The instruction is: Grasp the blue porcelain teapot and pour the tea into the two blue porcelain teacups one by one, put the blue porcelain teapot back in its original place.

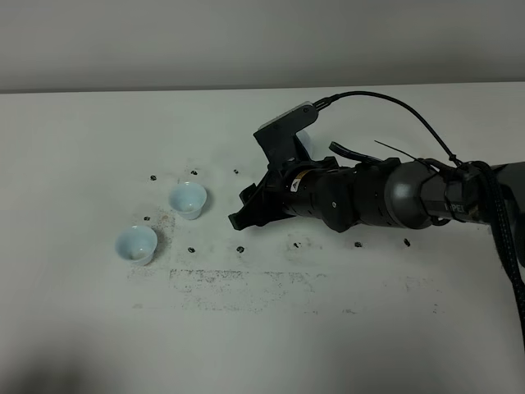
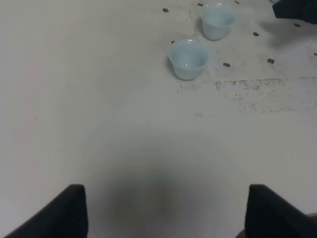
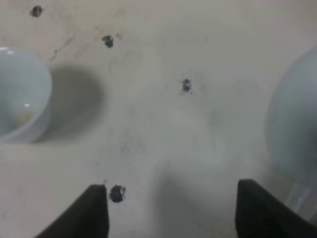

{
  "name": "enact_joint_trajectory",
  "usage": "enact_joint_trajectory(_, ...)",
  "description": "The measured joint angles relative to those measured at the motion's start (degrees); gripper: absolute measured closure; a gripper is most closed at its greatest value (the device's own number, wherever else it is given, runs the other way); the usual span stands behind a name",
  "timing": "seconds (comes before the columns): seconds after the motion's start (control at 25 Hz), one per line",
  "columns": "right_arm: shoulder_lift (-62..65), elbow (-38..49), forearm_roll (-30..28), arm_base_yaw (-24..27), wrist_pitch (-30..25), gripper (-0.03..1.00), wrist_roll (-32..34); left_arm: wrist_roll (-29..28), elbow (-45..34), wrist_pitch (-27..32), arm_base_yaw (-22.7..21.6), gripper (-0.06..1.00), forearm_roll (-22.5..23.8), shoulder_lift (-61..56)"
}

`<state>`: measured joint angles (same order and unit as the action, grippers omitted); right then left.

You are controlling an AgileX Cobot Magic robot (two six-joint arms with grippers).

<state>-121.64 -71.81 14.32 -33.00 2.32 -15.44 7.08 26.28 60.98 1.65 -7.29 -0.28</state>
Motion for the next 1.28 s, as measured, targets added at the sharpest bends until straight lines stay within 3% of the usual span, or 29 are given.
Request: enact_joint_trajectory(1.28, 0.0, 0.0, -5.1, 3.6, -8.3, 0.44, -0.1, 0.0, 0.0, 0.0, 0.0, 0.31, 0.0, 0.0)
